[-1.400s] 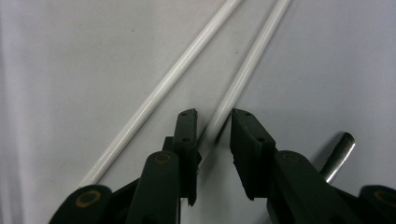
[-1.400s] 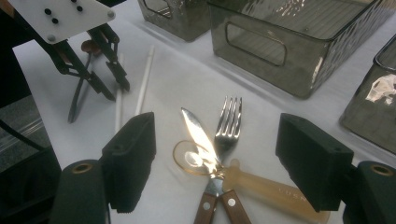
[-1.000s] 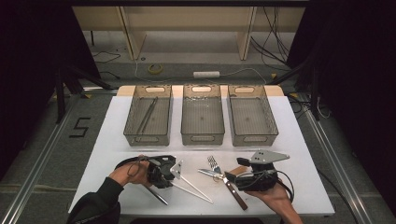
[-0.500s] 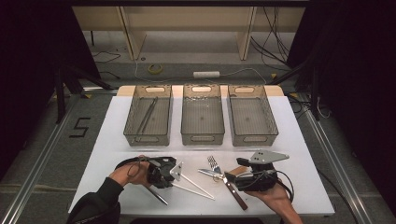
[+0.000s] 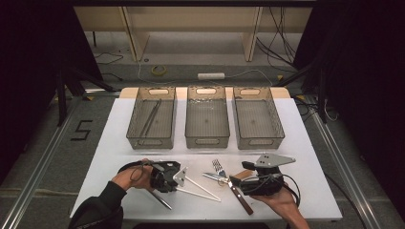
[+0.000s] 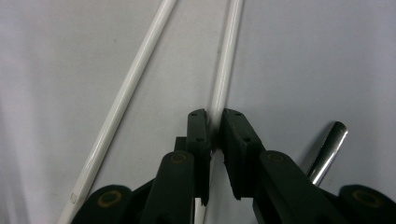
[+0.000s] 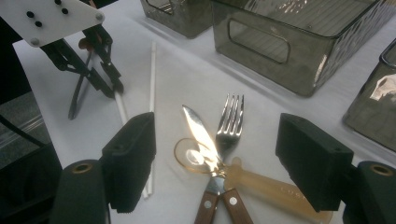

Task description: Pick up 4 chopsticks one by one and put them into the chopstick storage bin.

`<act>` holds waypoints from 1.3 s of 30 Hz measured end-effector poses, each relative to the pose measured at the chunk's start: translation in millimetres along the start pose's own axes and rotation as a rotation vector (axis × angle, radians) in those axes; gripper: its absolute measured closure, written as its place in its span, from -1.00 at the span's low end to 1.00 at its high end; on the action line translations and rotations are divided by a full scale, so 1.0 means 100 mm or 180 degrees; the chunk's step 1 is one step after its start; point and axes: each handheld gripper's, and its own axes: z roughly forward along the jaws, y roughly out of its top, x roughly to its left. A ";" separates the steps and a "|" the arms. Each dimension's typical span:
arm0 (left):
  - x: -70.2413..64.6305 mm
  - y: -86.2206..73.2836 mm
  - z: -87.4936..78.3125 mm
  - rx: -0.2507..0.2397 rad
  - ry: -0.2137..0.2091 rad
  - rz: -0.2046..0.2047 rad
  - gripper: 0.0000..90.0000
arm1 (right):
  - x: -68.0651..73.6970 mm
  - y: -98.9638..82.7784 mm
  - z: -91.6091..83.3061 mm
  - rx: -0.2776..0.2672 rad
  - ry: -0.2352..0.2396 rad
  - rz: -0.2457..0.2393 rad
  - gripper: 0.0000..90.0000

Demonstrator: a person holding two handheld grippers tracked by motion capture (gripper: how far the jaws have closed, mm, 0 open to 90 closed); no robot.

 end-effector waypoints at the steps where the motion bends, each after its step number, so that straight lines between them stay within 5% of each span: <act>1: 0.00 0.00 0.00 0.0001 0.0006 0.0008 0.79 | 0.00 0.00 0.00 0.0001 0.0000 -0.0006 -0.34; 31: -0.01 -0.02 -0.02 0.0003 0.0000 0.0042 0.86 | 0.00 0.00 0.00 0.0009 0.0011 -0.0006 -0.34; 39: -0.02 -0.01 -0.11 -0.0136 0.0006 0.0035 0.87 | 0.00 0.00 0.01 0.0017 0.0015 -0.0007 -0.34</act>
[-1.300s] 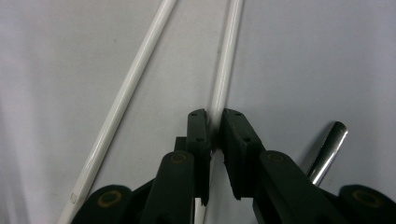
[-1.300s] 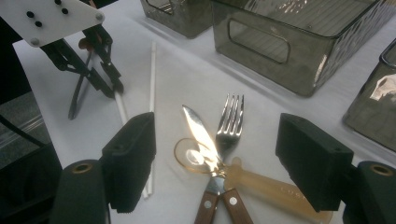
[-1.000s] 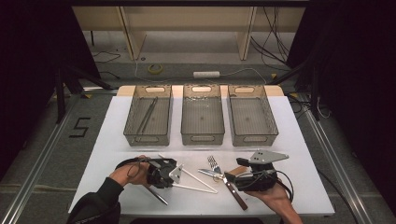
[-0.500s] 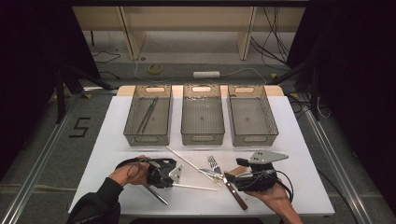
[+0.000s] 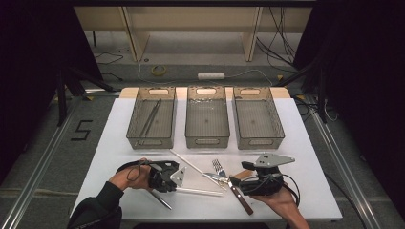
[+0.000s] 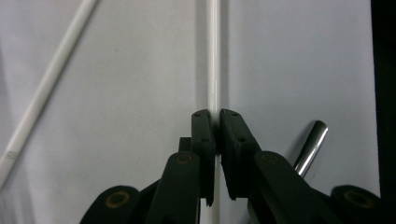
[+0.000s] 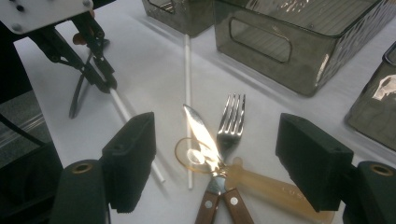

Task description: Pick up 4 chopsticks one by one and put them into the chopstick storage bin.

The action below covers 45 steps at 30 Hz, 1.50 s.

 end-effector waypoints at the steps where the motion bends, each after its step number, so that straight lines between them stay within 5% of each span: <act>1: 0.00 0.01 -0.02 -0.0021 0.0009 -0.0006 0.87 | 0.00 0.00 0.00 -0.0001 0.0001 0.0001 -0.34; 12: -0.02 0.05 -0.16 -0.0229 0.0108 0.0002 0.87 | -0.01 0.00 0.00 -0.0018 -0.0013 0.0011 -0.34; 20: 0.04 0.00 -0.36 -0.0430 0.0282 -0.0231 0.87 | -0.02 0.01 -0.05 -0.0165 -0.0093 0.0035 -0.34; 32: 0.21 -0.12 -0.57 -0.0700 0.0708 -0.0966 0.87 | -0.05 0.01 -0.10 -0.0296 -0.0121 0.0109 -0.34; 40: 0.48 -0.42 -0.86 -0.1167 0.1129 -0.1922 0.86 | -0.06 0.00 -0.10 -0.0295 -0.0124 0.0125 -0.34; 45: 0.62 -0.60 -0.96 -0.1278 0.1329 -0.2299 0.87 | -0.06 0.00 -0.09 -0.0283 -0.0119 0.0116 -0.34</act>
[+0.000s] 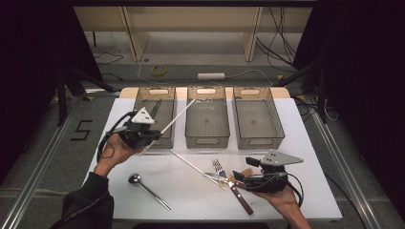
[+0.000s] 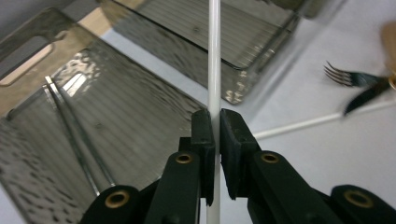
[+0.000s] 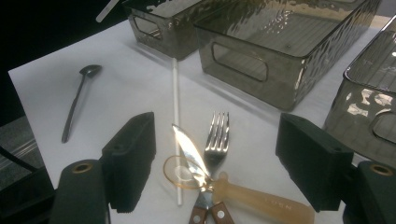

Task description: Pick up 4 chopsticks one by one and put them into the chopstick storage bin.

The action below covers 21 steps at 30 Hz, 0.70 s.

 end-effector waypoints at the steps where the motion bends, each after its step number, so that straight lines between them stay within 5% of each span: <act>1: 0.03 0.01 0.00 -0.0015 0.0041 -0.0050 0.87 | 0.00 0.00 0.00 0.0000 0.0002 0.0009 -0.34; 5: 0.18 0.04 0.01 -0.0087 0.0175 -0.0317 0.87 | 0.00 0.00 0.00 -0.0004 0.0006 0.0002 -0.34; 21: 0.65 0.22 0.17 -0.0156 0.0499 -0.0725 0.87 | 0.00 -0.01 0.01 0.0001 0.0040 0.0037 -0.34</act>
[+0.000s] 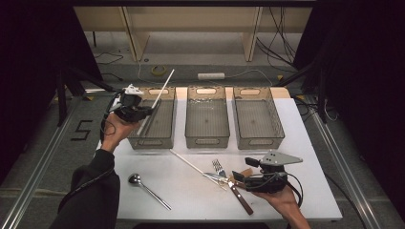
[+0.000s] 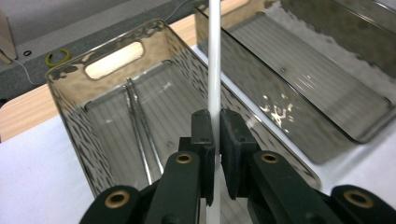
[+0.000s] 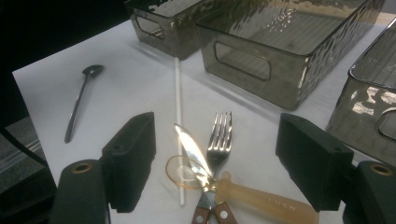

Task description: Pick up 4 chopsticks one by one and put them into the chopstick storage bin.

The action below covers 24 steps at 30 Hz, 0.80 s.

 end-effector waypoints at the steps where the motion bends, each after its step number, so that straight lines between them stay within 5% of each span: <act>1: 0.02 0.01 0.02 -0.0003 0.0020 -0.0025 0.87 | 0.00 0.00 0.00 0.0002 0.0003 0.0002 -0.34; 9: 0.13 -0.01 0.16 0.0045 0.0211 -0.0134 0.86 | -0.01 0.00 0.00 -0.0006 0.0015 0.0019 -0.34; 24: 0.13 -0.14 0.38 0.0154 0.0287 -0.0186 0.86 | 0.01 -0.01 0.01 0.0015 0.0035 -0.0001 -0.34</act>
